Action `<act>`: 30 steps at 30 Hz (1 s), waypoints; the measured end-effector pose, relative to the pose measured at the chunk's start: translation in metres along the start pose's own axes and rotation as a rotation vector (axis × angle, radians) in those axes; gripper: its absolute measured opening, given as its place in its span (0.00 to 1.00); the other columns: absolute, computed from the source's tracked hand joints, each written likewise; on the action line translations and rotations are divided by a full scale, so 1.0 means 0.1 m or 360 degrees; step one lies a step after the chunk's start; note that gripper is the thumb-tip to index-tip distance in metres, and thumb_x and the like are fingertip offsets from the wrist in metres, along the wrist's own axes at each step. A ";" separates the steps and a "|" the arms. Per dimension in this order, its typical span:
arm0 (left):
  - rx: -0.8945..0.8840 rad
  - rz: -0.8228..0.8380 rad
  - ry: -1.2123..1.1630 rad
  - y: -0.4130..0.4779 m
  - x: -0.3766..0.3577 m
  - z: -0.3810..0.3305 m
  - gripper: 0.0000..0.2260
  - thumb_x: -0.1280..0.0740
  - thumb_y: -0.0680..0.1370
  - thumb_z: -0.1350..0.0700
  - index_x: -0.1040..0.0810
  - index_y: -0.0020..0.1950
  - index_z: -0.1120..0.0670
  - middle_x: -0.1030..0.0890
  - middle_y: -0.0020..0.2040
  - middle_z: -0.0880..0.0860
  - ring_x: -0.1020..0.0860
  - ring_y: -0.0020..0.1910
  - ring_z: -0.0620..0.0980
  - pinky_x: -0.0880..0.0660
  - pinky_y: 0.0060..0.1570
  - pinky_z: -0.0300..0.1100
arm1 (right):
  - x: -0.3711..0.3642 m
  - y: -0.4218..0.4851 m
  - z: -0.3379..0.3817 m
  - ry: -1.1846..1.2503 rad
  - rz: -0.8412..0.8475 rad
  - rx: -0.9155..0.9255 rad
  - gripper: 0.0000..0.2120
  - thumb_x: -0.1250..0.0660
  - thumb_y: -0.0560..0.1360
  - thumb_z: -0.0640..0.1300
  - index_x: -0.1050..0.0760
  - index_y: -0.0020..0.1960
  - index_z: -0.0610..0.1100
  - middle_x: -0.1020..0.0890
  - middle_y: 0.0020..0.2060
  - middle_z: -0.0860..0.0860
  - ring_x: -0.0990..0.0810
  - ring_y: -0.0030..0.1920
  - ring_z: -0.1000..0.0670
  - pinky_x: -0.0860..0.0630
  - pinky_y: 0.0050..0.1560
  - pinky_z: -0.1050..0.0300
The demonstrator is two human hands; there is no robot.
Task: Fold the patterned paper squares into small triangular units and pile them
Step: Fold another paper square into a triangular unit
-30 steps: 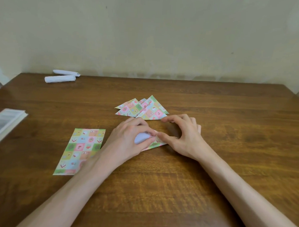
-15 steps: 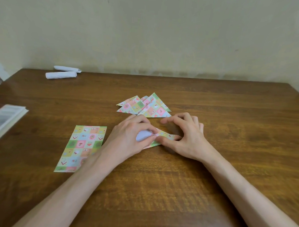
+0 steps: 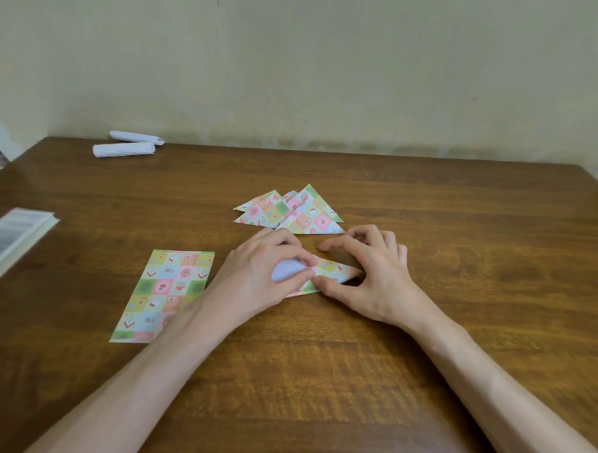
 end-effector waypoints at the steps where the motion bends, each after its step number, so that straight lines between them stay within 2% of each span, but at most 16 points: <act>1: 0.0000 0.0001 -0.0005 0.00 0.00 0.00 0.07 0.28 0.78 0.42 0.15 0.54 0.39 0.24 0.52 0.38 0.27 0.56 0.40 0.25 0.52 0.45 | -0.01 0.00 0.01 -0.0023 -0.0018 0.0011 0.28 0.36 0.67 0.73 0.26 0.64 0.67 0.32 0.59 0.60 0.37 0.63 0.55 0.43 0.63 0.53; 12: 0.0013 0.0007 -0.0033 -0.01 0.02 -0.01 0.07 0.29 0.77 0.41 0.15 0.54 0.38 0.24 0.52 0.37 0.26 0.56 0.40 0.24 0.54 0.46 | -0.02 -0.01 0.03 -0.0070 0.0026 0.0014 0.31 0.38 0.66 0.76 0.28 0.66 0.67 0.32 0.61 0.61 0.37 0.66 0.55 0.45 0.63 0.54; 15: 0.0006 0.0209 -0.0132 0.00 0.11 0.05 0.12 0.30 0.77 0.38 0.16 0.58 0.37 0.24 0.55 0.37 0.28 0.61 0.39 0.28 0.60 0.43 | -0.02 -0.01 0.03 -0.0080 0.0036 0.0004 0.32 0.39 0.64 0.77 0.28 0.66 0.67 0.33 0.61 0.62 0.37 0.66 0.55 0.46 0.62 0.55; 18: -0.0021 0.0408 -0.0154 0.00 0.19 0.11 0.14 0.28 0.76 0.39 0.19 0.61 0.34 0.26 0.59 0.34 0.30 0.65 0.39 0.32 0.67 0.46 | -0.01 0.00 0.03 -0.0071 0.0052 -0.0003 0.34 0.39 0.63 0.78 0.28 0.66 0.67 0.33 0.62 0.62 0.38 0.66 0.55 0.47 0.63 0.55; 23: 0.0013 0.0477 -0.0167 0.04 0.21 0.12 0.16 0.27 0.75 0.39 0.19 0.63 0.34 0.26 0.60 0.35 0.32 0.66 0.38 0.33 0.69 0.49 | -0.01 0.00 0.04 -0.0068 0.0053 -0.0003 0.33 0.39 0.63 0.77 0.28 0.66 0.67 0.33 0.62 0.62 0.39 0.66 0.56 0.47 0.63 0.55; 30: 0.0051 0.0564 -0.0156 0.05 0.26 0.10 0.24 0.32 0.70 0.30 0.20 0.64 0.33 0.27 0.61 0.33 0.32 0.68 0.39 0.32 0.70 0.51 | -0.02 0.01 0.04 -0.0070 0.0045 -0.0013 0.33 0.38 0.62 0.77 0.28 0.65 0.67 0.33 0.61 0.63 0.39 0.65 0.56 0.47 0.62 0.55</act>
Point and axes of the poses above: each hand's wrist, its own y-axis towards the middle knuckle, its own x-axis out of the back of the hand, z = x × y, the point moved 1 cm from there along y, towards the middle knuckle
